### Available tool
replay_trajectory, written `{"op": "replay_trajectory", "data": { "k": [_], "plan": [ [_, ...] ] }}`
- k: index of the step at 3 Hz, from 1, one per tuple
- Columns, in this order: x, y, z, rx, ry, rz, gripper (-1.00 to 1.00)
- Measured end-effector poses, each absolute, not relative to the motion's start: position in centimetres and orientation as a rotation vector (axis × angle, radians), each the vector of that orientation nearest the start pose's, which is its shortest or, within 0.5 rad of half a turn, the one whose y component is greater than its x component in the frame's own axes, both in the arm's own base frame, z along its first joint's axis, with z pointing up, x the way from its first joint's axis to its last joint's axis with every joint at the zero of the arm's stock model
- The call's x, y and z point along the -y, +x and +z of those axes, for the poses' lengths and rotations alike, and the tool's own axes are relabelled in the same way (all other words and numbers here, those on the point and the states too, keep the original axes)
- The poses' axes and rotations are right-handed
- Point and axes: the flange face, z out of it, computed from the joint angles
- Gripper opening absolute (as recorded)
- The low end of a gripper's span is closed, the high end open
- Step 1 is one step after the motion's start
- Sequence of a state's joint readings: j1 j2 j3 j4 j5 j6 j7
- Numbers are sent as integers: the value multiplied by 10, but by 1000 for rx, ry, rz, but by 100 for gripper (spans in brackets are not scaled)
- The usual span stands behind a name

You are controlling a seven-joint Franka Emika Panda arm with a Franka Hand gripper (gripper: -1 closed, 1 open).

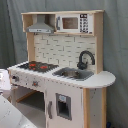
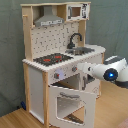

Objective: Play with the kitchen

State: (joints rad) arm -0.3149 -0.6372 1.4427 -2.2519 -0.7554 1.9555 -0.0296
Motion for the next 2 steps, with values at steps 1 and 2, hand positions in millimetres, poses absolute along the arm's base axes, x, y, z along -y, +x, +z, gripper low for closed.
{"op": "replay_trajectory", "data": {
  "k": [1, 2],
  "plan": [
    [-455, 217, 463, -1158, 1414, 530, 100],
    [-452, 212, 490, -1077, 1473, 603, 100]
  ]
}}
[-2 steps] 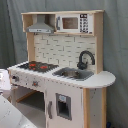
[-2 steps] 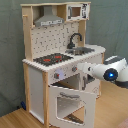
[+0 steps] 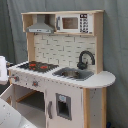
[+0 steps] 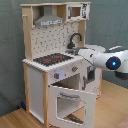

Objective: Play with the kitchen

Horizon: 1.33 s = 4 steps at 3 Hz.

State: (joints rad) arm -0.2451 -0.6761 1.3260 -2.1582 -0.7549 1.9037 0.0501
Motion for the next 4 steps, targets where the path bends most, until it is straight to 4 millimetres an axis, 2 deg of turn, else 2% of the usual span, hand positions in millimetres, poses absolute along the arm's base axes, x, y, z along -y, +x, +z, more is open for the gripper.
{"op": "replay_trajectory", "data": {
  "k": [1, 2, 3, 4],
  "plan": [
    [-443, 211, 525, -998, 1535, 670, 100],
    [-432, 226, 565, -921, 1652, 727, 100],
    [-420, 244, 592, -827, 1798, 771, 100],
    [-416, 261, 610, -779, 1910, 783, 100]
  ]
}}
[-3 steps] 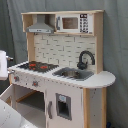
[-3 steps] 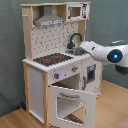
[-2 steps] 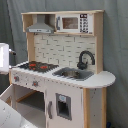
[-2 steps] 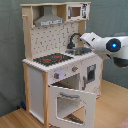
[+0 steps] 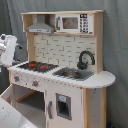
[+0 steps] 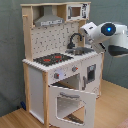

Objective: Play with the kitchen

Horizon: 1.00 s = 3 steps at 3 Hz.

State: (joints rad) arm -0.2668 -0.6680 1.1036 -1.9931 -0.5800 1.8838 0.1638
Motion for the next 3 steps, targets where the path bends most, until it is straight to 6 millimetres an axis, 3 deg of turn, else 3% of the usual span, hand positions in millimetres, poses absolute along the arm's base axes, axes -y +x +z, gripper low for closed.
{"op": "replay_trajectory", "data": {
  "k": [3],
  "plan": [
    [-370, 359, 632, -602, 2232, 722, 100]
  ]
}}
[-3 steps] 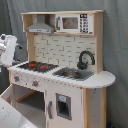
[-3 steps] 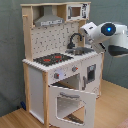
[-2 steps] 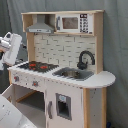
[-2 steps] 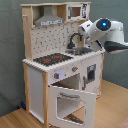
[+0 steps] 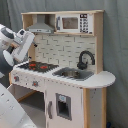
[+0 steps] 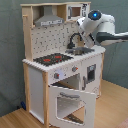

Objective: Play with the kitchen

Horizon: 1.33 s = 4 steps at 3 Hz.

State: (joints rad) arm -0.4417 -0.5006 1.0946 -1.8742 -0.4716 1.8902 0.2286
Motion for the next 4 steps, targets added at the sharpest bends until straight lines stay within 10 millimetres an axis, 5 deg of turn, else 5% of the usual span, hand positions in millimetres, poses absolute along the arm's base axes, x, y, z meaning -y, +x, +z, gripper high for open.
{"op": "replay_trajectory", "data": {
  "k": [3, 4],
  "plan": [
    [-299, 459, 603, -459, 2531, 584, 100],
    [-256, 481, 590, -336, 2572, 452, 100]
  ]
}}
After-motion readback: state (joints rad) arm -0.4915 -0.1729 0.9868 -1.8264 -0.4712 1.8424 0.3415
